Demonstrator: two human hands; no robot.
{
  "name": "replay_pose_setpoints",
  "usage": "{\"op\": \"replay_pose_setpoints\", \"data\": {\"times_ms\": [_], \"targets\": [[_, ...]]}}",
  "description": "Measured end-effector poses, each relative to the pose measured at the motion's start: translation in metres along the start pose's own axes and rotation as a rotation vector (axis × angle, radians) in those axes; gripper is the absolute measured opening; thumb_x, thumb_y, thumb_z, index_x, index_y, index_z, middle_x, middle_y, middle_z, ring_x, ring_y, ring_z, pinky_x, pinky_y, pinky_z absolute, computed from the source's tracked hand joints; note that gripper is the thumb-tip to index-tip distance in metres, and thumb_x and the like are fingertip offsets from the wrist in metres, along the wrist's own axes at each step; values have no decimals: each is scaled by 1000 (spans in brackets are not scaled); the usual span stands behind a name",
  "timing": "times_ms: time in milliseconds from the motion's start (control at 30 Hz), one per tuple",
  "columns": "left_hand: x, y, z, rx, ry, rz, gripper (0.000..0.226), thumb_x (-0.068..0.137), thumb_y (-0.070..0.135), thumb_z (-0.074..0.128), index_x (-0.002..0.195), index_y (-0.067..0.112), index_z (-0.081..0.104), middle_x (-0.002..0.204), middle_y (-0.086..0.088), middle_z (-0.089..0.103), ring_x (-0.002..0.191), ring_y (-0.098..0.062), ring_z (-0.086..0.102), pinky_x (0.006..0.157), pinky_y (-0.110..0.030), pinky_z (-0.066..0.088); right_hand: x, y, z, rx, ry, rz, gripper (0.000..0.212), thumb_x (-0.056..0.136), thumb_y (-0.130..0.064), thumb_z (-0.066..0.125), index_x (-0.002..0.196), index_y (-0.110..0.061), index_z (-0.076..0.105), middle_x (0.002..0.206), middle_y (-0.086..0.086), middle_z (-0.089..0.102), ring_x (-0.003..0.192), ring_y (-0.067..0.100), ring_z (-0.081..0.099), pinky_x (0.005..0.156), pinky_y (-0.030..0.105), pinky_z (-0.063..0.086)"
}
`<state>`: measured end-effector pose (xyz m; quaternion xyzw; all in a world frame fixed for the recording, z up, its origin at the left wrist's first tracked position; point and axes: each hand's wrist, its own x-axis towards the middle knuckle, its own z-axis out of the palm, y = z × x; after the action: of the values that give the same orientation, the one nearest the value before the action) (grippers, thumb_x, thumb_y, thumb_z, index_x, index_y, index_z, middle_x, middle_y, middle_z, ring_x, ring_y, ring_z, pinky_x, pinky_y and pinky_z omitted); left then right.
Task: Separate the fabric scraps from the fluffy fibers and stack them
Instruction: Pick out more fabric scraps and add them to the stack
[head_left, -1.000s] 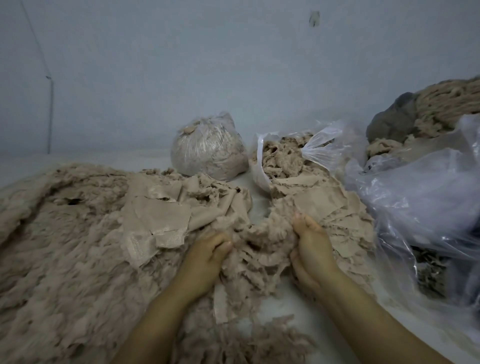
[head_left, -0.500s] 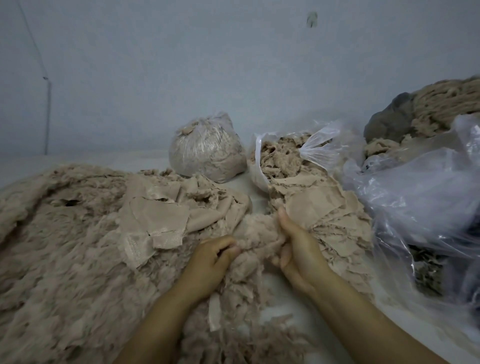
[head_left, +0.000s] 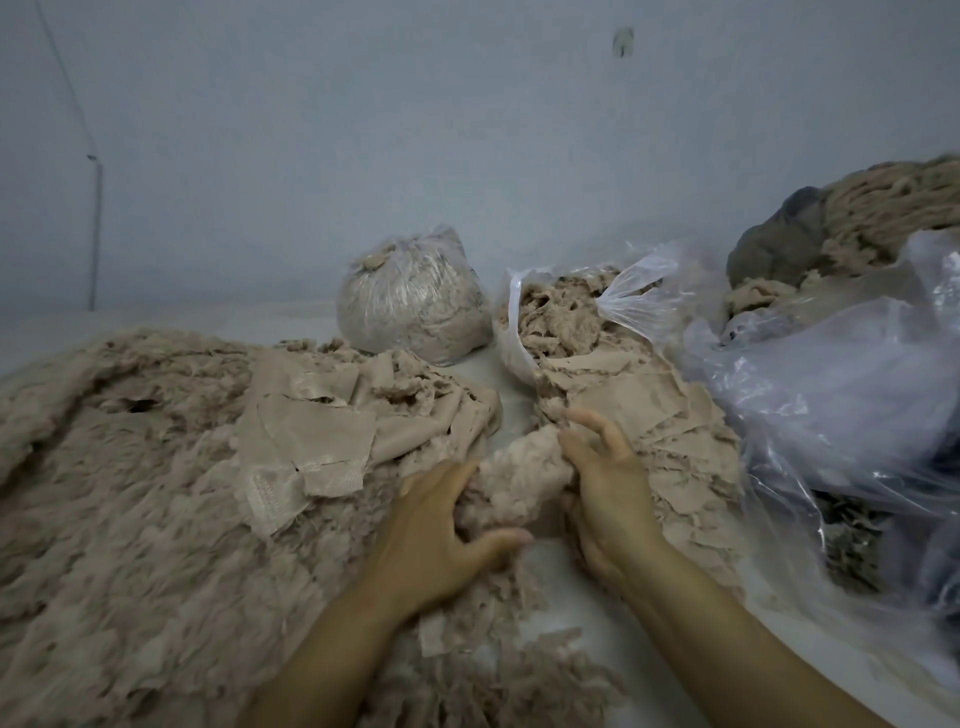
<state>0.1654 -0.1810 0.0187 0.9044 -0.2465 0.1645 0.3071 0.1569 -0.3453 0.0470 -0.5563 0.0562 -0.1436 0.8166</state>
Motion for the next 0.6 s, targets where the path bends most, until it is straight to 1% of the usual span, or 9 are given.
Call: {"op": "replay_pose_setpoints", "data": {"times_ms": [33,100,167,267,333,400,433,533,600], "targets": [[0,2,3,-36,9,-16,52,77,59,62,121,34,50,104,21,52,95,9,45,86,-22,38,0,-1,1,9,-69,40,24,95,-2,45,104,-13,63,75,5,67,65,19,61,55,32,53],[0,8,6,-165,37,-37,17,90,23,59,105,31,53,84,12,59,72,6,51,66,-23,42,-1,-3,1,77,-219,131,38,90,7,32,101,-7,64,69,3,70,62,16,66,50,28,55],[-1,8,4,-335,41,-125,12,95,13,47,97,24,50,81,0,62,63,-2,53,59,-25,43,-2,-4,-1,77,-339,170,41,83,15,30,99,-3,63,79,10,73,71,18,70,60,28,58],[1,5,0,-510,62,-234,11,99,15,43,98,25,48,89,0,62,76,-11,59,70,-26,47,0,-5,-9,-294,-411,7,37,83,18,51,98,-12,65,88,11,73,81,17,67,79,33,56],[2,4,0,-548,32,-236,13,100,18,41,100,23,54,91,4,63,82,-10,58,76,-26,48,0,-3,-12,-563,-385,-164,35,79,9,68,92,-23,68,81,-1,73,73,8,64,76,28,54],[2,5,1,-593,-1,-247,24,100,22,40,115,19,58,111,6,64,105,-10,59,94,-27,46,-1,-1,-13,-714,-313,-345,43,74,0,76,88,-40,67,83,-11,65,69,-3,57,70,14,48],[2,6,0,-639,-10,-236,26,100,23,40,118,19,58,115,8,65,109,-6,58,96,-23,45,-1,0,-12,-768,-298,-420,47,73,-4,77,86,-47,65,88,-12,59,73,-4,55,70,10,44],[2,8,0,-650,-13,-162,30,96,35,37,96,16,61,90,11,67,81,4,59,73,-5,42,-2,7,-7,-614,-294,-445,41,83,-5,68,70,-43,66,86,-8,59,77,1,57,72,15,45],[3,4,3,-491,16,-143,45,90,48,31,85,10,54,80,1,57,70,-2,49,67,-13,40,-2,9,-1,-305,-207,-272,33,91,-3,58,70,-27,67,69,-5,64,64,8,59,60,21,49]]}}
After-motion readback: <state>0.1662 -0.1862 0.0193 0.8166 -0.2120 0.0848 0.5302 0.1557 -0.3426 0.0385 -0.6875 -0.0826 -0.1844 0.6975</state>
